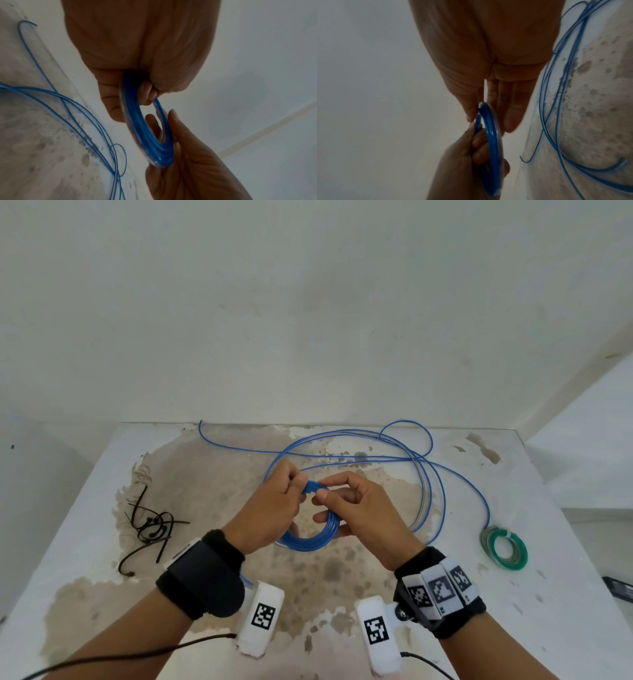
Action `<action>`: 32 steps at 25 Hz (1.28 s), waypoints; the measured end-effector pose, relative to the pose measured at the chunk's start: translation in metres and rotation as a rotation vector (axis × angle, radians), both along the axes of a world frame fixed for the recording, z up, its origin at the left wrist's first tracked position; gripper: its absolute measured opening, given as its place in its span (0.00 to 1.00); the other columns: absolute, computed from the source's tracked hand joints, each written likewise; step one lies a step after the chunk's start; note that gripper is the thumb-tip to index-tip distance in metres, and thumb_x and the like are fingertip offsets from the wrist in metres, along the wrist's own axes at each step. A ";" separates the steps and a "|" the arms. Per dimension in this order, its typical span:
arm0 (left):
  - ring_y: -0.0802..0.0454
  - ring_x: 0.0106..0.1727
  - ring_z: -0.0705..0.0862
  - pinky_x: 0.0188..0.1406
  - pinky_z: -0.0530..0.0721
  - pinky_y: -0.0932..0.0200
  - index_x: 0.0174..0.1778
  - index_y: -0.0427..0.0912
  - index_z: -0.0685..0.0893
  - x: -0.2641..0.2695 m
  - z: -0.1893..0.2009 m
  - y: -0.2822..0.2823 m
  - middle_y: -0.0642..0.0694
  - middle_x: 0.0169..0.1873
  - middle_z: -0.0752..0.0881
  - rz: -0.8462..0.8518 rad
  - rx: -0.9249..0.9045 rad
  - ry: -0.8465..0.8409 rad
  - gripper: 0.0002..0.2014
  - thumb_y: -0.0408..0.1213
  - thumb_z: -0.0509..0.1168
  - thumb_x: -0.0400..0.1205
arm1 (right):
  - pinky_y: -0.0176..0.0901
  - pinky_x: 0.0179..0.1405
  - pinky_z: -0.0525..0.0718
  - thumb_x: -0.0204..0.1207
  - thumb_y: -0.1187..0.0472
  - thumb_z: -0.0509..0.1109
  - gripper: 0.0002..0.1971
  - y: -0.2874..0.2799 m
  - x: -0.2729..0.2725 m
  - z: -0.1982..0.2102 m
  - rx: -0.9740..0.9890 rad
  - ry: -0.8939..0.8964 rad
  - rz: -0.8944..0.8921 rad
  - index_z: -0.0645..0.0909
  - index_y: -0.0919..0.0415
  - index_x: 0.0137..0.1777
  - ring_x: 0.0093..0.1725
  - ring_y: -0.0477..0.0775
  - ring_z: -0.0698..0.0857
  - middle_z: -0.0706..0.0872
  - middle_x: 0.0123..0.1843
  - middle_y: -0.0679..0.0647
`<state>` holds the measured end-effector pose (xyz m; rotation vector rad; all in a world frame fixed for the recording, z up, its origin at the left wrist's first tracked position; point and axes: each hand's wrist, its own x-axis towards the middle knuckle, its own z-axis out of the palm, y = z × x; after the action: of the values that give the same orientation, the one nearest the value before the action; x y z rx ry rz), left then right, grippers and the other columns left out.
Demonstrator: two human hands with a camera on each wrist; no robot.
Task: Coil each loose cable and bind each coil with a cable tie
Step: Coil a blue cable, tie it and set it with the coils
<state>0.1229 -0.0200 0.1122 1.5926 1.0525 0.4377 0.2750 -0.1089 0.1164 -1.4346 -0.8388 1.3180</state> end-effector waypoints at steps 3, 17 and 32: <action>0.59 0.26 0.70 0.24 0.82 0.60 0.47 0.45 0.71 0.017 0.000 -0.003 0.39 0.35 0.71 0.031 0.016 -0.022 0.09 0.42 0.53 0.92 | 0.45 0.43 0.92 0.83 0.59 0.73 0.14 -0.010 0.016 -0.001 -0.059 0.058 0.049 0.84 0.57 0.67 0.48 0.55 0.94 0.95 0.51 0.58; 0.60 0.24 0.69 0.23 0.78 0.57 0.50 0.41 0.70 0.084 0.003 -0.022 0.46 0.33 0.72 0.174 -0.094 -0.104 0.09 0.41 0.53 0.92 | 0.46 0.44 0.92 0.86 0.54 0.69 0.11 -0.021 0.073 -0.012 -0.055 0.063 -0.033 0.88 0.58 0.60 0.43 0.52 0.93 0.94 0.49 0.55; 0.53 0.31 0.71 0.29 0.79 0.53 0.52 0.41 0.72 0.106 0.001 -0.026 0.44 0.36 0.76 0.112 -0.117 -0.017 0.10 0.43 0.53 0.92 | 0.45 0.36 0.82 0.87 0.44 0.63 0.13 -0.002 0.087 -0.018 0.068 -0.185 0.078 0.79 0.52 0.59 0.32 0.50 0.82 0.83 0.31 0.42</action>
<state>0.2291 -0.0458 0.1129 1.4293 1.1376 0.4564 0.3616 -0.1111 0.0980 -1.4988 -1.0607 1.2157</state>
